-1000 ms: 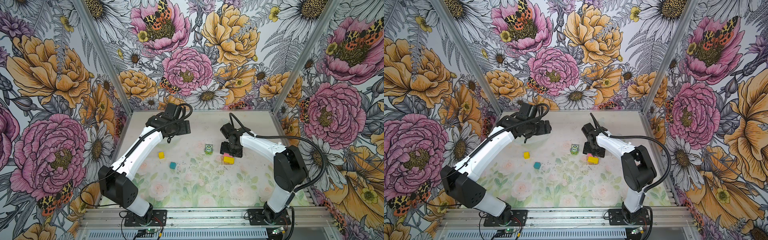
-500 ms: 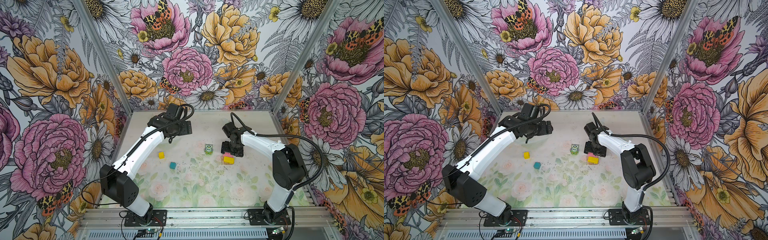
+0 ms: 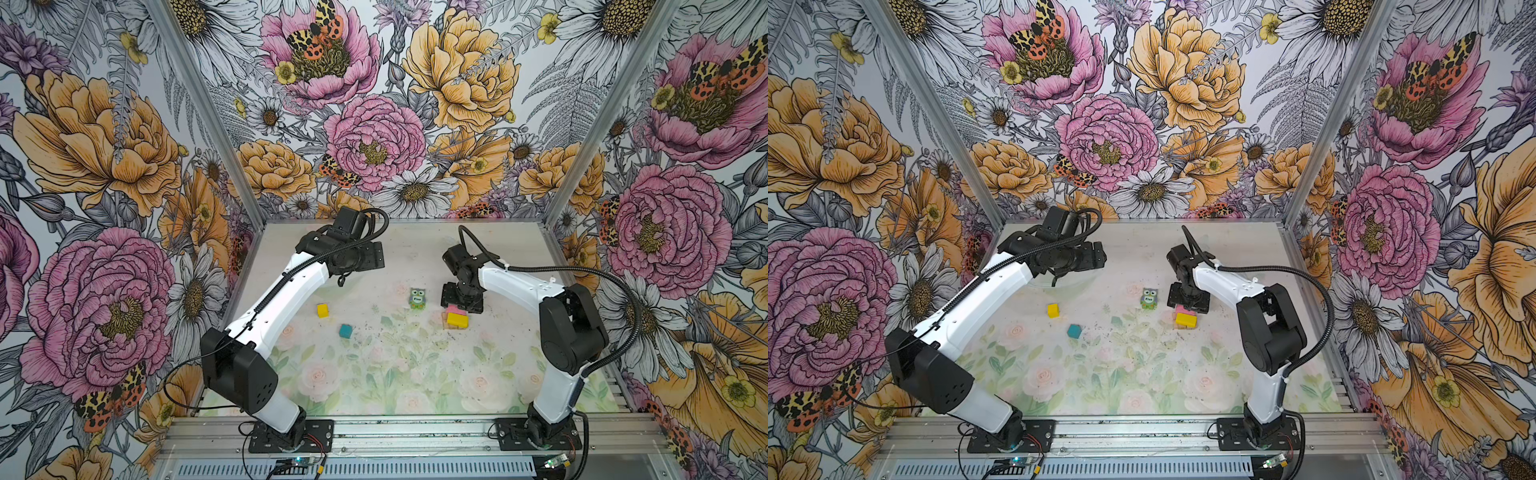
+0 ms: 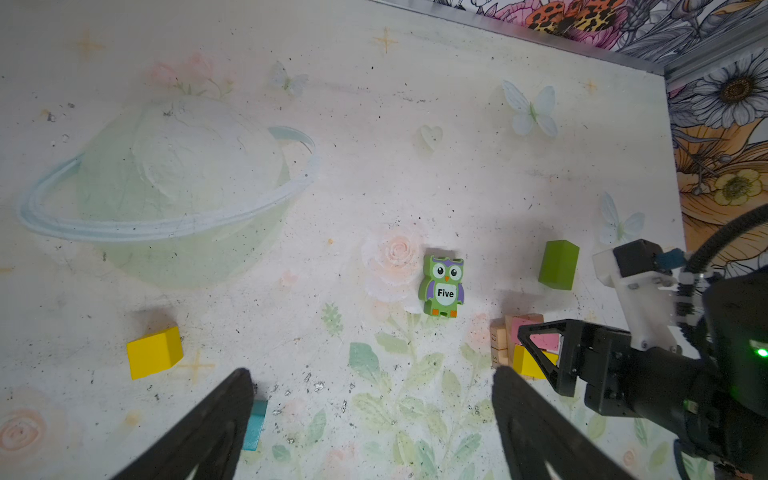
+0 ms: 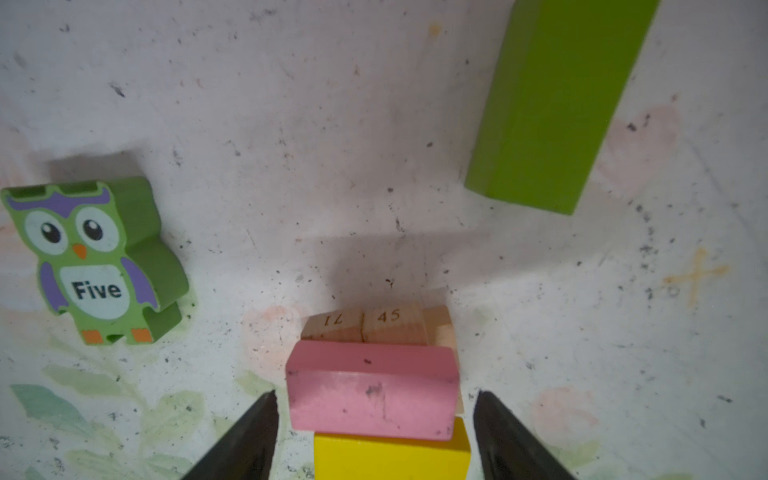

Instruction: Build the wood block tower

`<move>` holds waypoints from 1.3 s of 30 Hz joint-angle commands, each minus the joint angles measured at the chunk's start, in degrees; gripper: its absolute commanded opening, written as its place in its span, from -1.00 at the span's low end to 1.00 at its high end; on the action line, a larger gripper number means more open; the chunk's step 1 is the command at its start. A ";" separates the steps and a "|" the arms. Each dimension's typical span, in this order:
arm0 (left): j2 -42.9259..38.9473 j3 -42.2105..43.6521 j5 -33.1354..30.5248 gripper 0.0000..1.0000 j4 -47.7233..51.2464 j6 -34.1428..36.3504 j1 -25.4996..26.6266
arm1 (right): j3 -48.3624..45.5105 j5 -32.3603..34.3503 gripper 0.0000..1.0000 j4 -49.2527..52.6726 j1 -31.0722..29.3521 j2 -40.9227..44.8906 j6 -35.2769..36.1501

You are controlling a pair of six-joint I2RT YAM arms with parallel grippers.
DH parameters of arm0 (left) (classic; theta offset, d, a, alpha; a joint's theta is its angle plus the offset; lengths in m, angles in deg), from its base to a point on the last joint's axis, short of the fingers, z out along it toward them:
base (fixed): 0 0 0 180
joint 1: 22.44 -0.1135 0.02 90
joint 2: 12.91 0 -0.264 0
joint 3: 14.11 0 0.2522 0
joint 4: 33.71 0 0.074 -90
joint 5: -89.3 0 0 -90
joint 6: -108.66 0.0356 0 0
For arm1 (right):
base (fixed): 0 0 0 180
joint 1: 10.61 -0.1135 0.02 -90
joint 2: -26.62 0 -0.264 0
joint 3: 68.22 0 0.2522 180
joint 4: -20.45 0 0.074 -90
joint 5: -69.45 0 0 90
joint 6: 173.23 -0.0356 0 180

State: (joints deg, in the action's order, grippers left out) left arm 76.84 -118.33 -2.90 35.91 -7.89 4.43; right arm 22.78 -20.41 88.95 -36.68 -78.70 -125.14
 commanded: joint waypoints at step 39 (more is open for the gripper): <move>-0.10 -0.23 -0.37 0.82 -1.37 -1.67 0.81 | 2.11 -0.79 0.23 0.45 0.27 -1.82 6.49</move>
State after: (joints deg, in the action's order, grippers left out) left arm 76.89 -118.33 -2.94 35.89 -8.56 4.68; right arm 23.41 -20.87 89.10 -36.59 -80.45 -120.14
